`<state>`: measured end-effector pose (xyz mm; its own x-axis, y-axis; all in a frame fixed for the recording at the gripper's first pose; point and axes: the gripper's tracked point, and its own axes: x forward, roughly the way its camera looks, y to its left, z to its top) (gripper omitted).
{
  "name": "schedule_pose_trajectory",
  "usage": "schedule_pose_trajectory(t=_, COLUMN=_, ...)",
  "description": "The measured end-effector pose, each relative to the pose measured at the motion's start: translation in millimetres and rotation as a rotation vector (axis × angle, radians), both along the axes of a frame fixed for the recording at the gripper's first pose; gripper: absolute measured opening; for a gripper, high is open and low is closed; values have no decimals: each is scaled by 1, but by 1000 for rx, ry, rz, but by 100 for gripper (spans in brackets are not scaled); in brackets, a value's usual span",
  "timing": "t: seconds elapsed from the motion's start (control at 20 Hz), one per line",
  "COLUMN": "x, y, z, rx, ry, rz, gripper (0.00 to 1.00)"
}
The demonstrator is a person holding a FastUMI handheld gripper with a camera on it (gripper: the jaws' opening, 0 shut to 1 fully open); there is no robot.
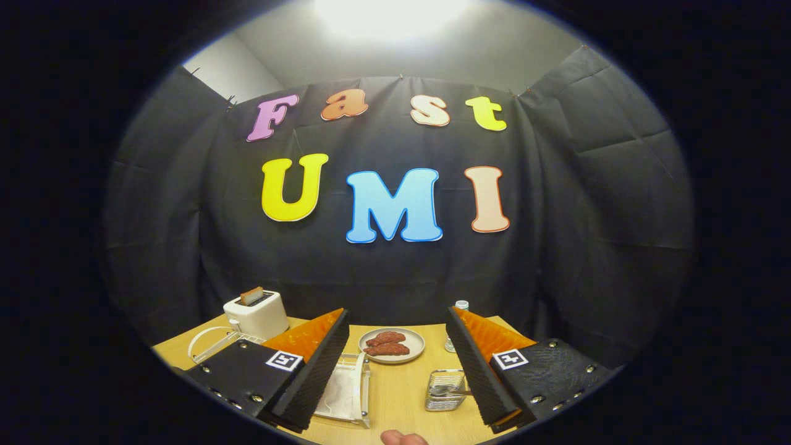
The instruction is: Take the plate from the dish rack, then take the spoon from the basket and place it into the plate.
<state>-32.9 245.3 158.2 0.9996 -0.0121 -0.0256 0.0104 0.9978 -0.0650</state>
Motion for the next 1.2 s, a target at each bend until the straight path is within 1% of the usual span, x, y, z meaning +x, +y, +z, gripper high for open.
schedule_pose_trajectory(t=0.1, x=12, y=17, z=-10, rx=-29, ry=77, rz=3, gripper=96)
schedule_pose_trajectory(t=0.15, x=16, y=30, z=-14, rx=-35, ry=109, rz=20, gripper=96)
schedule_pose_trajectory(t=0.3, x=34, y=55, z=-27, rx=-81, ry=184, rz=32, gripper=96)
schedule_pose_trajectory(t=0.4, x=44, y=70, z=-38, rx=-110, ry=225, rz=30, gripper=96)
schedule_pose_trajectory(t=0.5, x=52, y=77, z=-53, rx=-145, ry=285, rz=4, gripper=96)
schedule_pose_trajectory(t=0.65, x=64, y=94, z=-80, rx=-131, ry=375, rz=2, gripper=96)
schedule_pose_trajectory(t=0.9, x=84, y=97, z=-114, rx=-150, ry=468, rz=-79, gripper=96)
schedule_pose_trajectory(t=1.05, x=90, y=94, z=-132, rx=-158, ry=522, rz=-143, gripper=94)
schedule_pose_trajectory(t=1.1, x=93, y=92, z=-140, rx=-164, ry=544, rz=-160, gripper=92)
schedule_pose_trajectory(t=1.15, x=94, y=91, z=-147, rx=-170, ry=565, rz=-177, gripper=81)
schedule_pose_trajectory(t=1.2, x=96, y=86, z=-153, rx=-192, ry=580, rz=-212, gripper=70)
